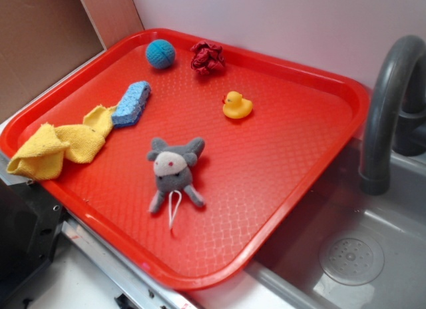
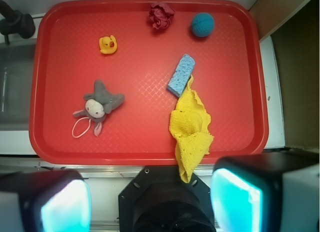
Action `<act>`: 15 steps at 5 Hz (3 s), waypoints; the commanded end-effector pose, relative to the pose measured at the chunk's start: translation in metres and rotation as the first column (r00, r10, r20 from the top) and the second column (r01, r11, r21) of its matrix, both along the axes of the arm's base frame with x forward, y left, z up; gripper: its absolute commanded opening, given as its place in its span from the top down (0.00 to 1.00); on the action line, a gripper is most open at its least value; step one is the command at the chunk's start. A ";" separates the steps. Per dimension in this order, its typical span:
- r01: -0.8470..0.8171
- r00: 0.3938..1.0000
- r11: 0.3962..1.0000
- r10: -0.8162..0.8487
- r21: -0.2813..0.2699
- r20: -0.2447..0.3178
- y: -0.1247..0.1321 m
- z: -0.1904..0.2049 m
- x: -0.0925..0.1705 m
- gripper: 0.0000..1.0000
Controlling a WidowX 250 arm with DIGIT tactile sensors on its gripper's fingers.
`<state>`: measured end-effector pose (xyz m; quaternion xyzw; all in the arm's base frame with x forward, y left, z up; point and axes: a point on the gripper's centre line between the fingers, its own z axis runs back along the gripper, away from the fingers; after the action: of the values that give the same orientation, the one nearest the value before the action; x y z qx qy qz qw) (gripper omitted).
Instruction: Grab the yellow duck.
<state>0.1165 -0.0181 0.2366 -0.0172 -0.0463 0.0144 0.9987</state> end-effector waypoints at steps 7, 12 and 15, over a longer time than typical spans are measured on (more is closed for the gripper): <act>-0.292 0.948 0.956 0.290 -0.005 0.128 -0.057 -0.116 0.146 0.00; -0.188 0.982 0.981 0.187 0.050 0.025 -0.055 -0.192 0.195 0.00; -0.184 0.983 0.982 0.183 0.051 0.024 -0.057 -0.203 0.192 1.00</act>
<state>0.3016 -0.0754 0.0225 0.0188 -0.0349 0.1059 0.9936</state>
